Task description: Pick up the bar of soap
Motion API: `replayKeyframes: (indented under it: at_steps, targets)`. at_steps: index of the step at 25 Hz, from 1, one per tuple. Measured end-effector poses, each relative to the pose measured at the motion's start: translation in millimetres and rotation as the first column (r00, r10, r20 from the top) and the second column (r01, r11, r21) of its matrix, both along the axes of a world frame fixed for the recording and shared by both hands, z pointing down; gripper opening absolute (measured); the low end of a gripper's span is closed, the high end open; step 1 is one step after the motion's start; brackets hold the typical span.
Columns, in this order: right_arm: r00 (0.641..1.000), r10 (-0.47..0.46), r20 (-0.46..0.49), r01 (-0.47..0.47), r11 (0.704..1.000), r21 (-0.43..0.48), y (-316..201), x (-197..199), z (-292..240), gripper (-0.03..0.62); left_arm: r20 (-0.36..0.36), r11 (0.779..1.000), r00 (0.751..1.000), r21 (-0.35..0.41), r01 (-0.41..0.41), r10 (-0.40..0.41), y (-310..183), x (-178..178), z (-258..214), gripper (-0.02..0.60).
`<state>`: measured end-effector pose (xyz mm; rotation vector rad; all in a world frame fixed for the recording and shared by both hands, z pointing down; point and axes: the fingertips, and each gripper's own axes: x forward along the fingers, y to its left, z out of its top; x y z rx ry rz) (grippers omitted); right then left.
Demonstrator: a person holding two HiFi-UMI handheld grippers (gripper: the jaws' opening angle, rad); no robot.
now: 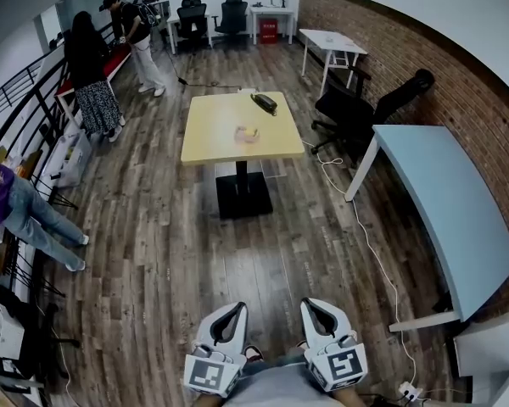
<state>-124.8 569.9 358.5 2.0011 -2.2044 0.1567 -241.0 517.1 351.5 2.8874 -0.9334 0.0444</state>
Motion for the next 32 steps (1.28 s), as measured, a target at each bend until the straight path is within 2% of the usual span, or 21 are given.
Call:
replayKeyframes:
  at_steps: [4,11,17,32]
  targets:
    - [1.000,0.011,-0.005,-0.011,1.000,-0.001,-6.4,-2.1,-2.1,0.003,-0.014,1.000,1.000,0.001,-0.004,0.004,-10.3,-2.7,-2.3,0.000]
    - [1.000,-0.001,0.000,0.001,1.000,0.004,-41.0,2.4,-5.8,0.003,-0.029,1.000,0.999,0.007,0.019,-0.019,-35.5,13.7,-5.0,0.000]
    - [0.994,-0.112,0.008,0.112,0.994,0.013,-96.5,1.4,-2.0,0.003,-0.013,1.000,1.000,-0.006,0.010,-0.010,-78.3,34.2,1.4,0.000]
    - [0.990,-0.136,0.036,0.137,0.991,-0.013,-236.3,85.1,5.8,0.003,0.004,1.000,1.000,-0.018,0.021,-0.021,-213.8,119.1,3.0,0.000]
